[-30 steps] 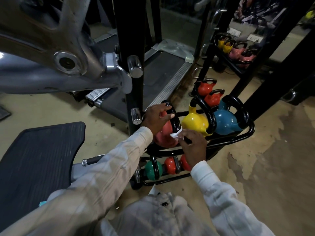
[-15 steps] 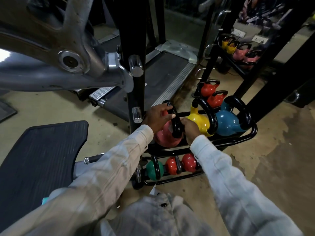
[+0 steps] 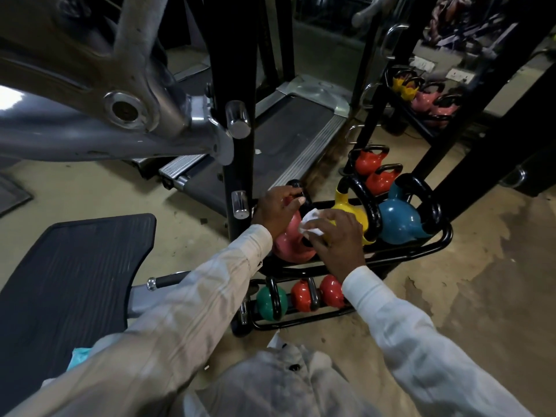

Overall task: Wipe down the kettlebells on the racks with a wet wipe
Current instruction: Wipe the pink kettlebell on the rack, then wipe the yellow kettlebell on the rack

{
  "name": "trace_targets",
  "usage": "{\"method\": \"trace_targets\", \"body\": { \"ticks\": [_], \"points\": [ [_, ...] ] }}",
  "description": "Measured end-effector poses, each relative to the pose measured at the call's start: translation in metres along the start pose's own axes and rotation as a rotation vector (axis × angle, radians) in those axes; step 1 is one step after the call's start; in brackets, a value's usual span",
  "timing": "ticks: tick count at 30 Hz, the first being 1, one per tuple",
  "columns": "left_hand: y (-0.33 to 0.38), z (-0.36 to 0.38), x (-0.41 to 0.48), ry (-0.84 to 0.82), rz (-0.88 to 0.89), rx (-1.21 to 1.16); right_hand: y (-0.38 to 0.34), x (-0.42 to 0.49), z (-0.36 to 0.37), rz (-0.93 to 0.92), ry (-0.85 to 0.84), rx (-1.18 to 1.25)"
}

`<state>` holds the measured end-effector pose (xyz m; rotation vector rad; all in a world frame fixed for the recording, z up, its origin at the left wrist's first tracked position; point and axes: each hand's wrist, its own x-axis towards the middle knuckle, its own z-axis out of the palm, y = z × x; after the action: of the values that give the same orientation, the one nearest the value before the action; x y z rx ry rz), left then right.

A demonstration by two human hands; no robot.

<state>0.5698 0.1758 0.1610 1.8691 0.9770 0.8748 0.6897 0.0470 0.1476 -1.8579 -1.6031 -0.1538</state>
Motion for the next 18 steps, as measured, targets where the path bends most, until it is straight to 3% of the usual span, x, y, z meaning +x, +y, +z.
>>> {"method": "trace_targets", "body": {
  "ticks": [5,9,13,18],
  "points": [
    [-0.003,0.022,-0.008,0.078,0.198,0.249,0.002,-0.011,-0.011,0.276,-0.053,0.425],
    [0.015,0.044,-0.016,0.059,0.334,0.300,0.026,-0.007,-0.035,0.638,-0.076,0.738],
    [0.031,0.063,-0.012,-0.053,0.345,0.318,0.072,0.007,-0.068,0.645,-0.008,0.585],
    [0.053,0.093,0.013,-0.141,0.300,0.297,0.132,0.038,-0.080,0.456,-0.190,0.127]
  ]
}}
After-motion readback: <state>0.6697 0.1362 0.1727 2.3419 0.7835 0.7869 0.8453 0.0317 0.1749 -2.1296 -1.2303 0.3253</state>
